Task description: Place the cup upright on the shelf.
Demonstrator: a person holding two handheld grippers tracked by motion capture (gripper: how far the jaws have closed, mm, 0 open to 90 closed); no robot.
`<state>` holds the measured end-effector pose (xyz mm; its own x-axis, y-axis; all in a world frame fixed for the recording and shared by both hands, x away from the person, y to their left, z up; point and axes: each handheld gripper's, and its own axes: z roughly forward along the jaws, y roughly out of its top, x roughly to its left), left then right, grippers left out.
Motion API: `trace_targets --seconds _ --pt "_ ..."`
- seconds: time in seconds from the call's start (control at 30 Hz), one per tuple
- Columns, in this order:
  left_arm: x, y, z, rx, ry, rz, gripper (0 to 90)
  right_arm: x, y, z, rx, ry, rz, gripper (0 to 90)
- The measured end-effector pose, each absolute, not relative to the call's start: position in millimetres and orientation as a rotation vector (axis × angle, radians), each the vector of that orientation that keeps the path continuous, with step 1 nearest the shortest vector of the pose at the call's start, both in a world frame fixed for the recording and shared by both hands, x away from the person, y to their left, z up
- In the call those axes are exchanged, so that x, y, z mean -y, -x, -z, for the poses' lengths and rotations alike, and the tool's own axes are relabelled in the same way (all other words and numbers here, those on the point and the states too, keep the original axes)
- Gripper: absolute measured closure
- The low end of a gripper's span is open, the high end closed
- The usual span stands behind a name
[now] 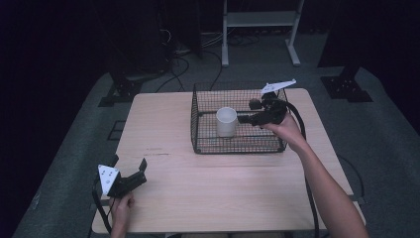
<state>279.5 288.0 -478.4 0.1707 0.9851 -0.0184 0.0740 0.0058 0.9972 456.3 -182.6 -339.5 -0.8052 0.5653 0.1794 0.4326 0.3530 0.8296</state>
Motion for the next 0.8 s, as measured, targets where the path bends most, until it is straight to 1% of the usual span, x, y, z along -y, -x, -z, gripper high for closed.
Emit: trace_targets --seconds 0.8 --pt "-288 -279 478 -1.137 -1.334 -1.040 0.0 202 -423 352 -2.482 -0.878 -1.459 13.4"
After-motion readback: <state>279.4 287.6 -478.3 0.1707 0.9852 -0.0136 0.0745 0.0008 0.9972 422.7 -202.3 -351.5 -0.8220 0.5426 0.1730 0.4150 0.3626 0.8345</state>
